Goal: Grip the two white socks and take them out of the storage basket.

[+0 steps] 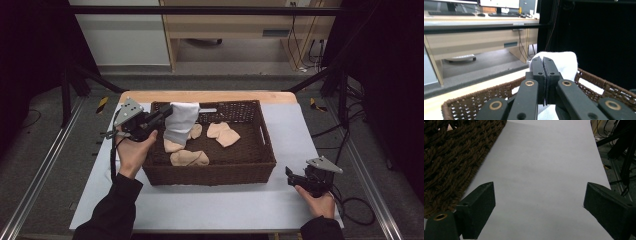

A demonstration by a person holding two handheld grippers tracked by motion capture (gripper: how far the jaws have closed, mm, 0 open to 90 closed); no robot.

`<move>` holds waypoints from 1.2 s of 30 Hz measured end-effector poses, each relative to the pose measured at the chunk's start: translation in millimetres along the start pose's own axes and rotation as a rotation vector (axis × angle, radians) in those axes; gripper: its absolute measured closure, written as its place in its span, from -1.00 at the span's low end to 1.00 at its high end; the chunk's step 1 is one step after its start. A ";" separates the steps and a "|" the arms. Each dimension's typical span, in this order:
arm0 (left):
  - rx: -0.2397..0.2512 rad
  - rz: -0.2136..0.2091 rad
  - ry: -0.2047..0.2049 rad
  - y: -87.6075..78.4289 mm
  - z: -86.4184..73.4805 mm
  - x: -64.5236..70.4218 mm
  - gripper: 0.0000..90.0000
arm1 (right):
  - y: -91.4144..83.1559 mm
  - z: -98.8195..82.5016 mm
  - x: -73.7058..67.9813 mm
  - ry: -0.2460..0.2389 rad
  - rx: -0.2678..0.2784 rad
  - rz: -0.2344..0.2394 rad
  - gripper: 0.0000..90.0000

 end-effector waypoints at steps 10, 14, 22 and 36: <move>0.078 0.016 -0.003 -31.6 26.6 -4.9 0.97 | 0.0 0.1 0.2 -0.001 0.001 -0.003 -0.76; 0.106 0.027 -0.009 -45.4 36.5 -9.6 0.97 | -0.3 0.1 0.2 0.001 0.001 -0.004 -0.76; 0.144 0.069 -0.016 -73.3 46.3 -24.1 0.97 | -0.2 0.0 0.1 -0.001 0.000 -0.004 -0.76; 0.147 0.174 -0.044 -121.0 26.7 -62.4 0.97 | 0.4 -0.5 -0.7 -0.006 -0.008 -0.005 -0.76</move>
Point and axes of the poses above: each handheld gripper's, and its own axes: y roughly forward along the jaws, z roughly out of its top, x roughly to its right, the point moved 3 cm from there along y, roughly forward along the jaws, and after that the axes turned 3 degrees about -y, right-handed, at the moved point
